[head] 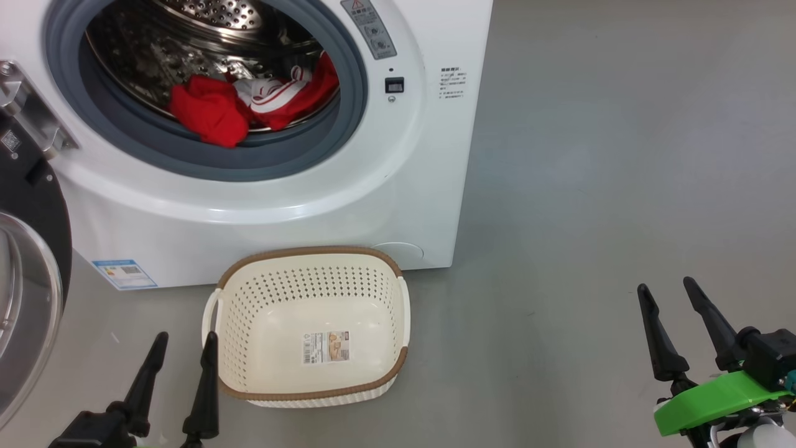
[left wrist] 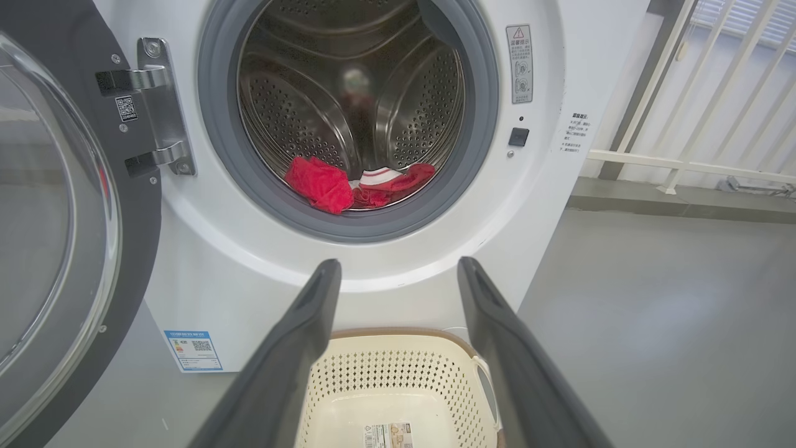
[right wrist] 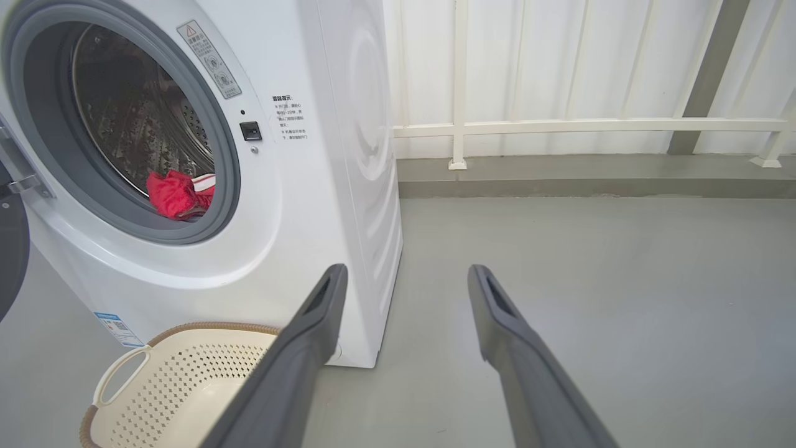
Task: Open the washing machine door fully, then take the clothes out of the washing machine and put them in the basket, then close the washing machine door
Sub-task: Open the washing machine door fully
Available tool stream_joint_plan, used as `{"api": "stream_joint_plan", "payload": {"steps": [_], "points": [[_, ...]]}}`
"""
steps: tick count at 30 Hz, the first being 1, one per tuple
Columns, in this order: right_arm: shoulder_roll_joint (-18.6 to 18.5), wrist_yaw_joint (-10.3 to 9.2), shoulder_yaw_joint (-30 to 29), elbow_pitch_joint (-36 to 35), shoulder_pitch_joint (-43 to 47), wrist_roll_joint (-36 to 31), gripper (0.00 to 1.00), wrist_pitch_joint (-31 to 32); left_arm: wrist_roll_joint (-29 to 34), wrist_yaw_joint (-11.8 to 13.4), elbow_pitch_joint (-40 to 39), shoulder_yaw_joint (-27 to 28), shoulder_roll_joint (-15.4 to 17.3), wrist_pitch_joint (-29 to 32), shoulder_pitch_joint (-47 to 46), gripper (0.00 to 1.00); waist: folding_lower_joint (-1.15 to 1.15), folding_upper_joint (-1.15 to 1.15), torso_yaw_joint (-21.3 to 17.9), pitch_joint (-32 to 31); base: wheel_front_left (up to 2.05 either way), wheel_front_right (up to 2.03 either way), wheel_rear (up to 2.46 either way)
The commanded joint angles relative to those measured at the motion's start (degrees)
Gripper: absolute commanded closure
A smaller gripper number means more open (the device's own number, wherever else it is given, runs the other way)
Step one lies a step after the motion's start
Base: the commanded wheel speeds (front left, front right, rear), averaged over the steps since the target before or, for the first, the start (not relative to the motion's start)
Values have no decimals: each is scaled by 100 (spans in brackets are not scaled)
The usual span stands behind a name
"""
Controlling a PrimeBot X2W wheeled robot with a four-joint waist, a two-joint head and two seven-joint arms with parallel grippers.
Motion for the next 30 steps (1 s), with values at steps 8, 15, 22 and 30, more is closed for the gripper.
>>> {"api": "stream_joint_plan", "payload": {"steps": [8, 15, 22, 30], "points": [[-74, 35, 40, -180, 13, 15, 0, -52, 107, -31, -230, 191, 68, -29, -90, 0, 0, 0, 39, 42, 0, 0, 0], [-75, 35, 44, -192, -1, 8, 0, -52, 126, -31, -281, 201, 52, -29, -108, 0, 0, 0, 67, 67, 0, 0, 0], [-65, 35, 40, -202, -7, -3, 0, -52, 132, -31, -329, 190, 63, -29, -115, 0, 0, 0, 94, 80, 0, 0, 0], [-63, 35, 42, -199, -25, 0, 0, -52, 106, -31, -304, 170, 75, -29, -140, 0, 0, 0, 117, 90, 0, 0, 0]]}}
